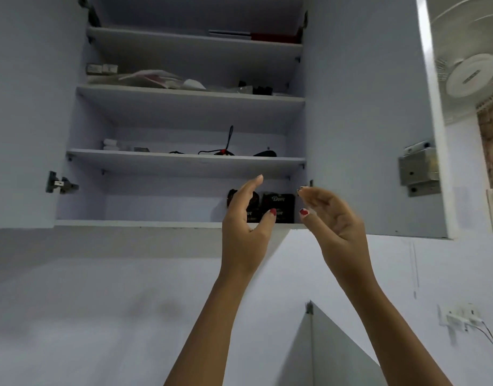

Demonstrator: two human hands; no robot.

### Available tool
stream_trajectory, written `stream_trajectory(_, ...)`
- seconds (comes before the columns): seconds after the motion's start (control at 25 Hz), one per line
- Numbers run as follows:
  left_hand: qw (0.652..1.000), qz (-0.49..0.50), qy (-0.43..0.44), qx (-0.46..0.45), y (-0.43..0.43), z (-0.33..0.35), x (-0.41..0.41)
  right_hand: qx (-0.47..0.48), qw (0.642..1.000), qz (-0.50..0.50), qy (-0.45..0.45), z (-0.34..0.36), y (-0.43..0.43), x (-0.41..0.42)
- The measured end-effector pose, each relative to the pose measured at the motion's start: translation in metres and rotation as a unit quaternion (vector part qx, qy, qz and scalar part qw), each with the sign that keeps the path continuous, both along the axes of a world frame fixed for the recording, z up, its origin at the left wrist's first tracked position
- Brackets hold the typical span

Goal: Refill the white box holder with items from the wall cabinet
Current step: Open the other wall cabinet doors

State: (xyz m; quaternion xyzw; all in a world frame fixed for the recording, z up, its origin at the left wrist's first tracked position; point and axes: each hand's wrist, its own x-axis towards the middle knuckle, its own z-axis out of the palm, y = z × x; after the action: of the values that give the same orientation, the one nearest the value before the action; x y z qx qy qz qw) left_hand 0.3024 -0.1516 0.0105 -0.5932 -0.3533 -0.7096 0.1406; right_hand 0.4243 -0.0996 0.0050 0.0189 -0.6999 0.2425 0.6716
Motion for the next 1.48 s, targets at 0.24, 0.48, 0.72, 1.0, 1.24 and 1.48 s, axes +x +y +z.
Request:
stream_trajectory(0.24, 0.998, -0.044, 0.017, -0.044, 0.001, -0.006, 0.062, 0.0, 0.994, -0.1, 0.05, -0.006, -0.011, 0.077)
stream_trajectory(0.48, 0.995, -0.053, 0.004, -0.088, 0.006, -0.025, 0.114, -0.062, 0.944, -0.319, 0.057, -0.003, 0.02, 0.134)
stream_trajectory(0.72, 0.997, -0.04, 0.009, -0.059, 0.036, -0.019, 0.152, -0.168, 0.972, -0.162, 0.013, -0.014, 0.064, 0.137)
stream_trajectory(1.0, 0.975, 0.161, 0.149, 0.023, 0.053, -0.009, 0.139, -0.077, 0.984, 0.154, -0.039, -0.023, 0.068, 0.105)
stream_trajectory(1.24, 0.857, 0.476, 0.195, -0.026, 0.041, -0.014, 0.007, 0.002, 0.986, 0.029, -0.161, 0.001, 0.081, 0.009)
stream_trajectory(1.48, 0.819, 0.53, 0.205, -0.085, 0.04, -0.014, -0.129, 0.096, 0.951, -0.143, -0.256, -0.005, 0.108, -0.121)
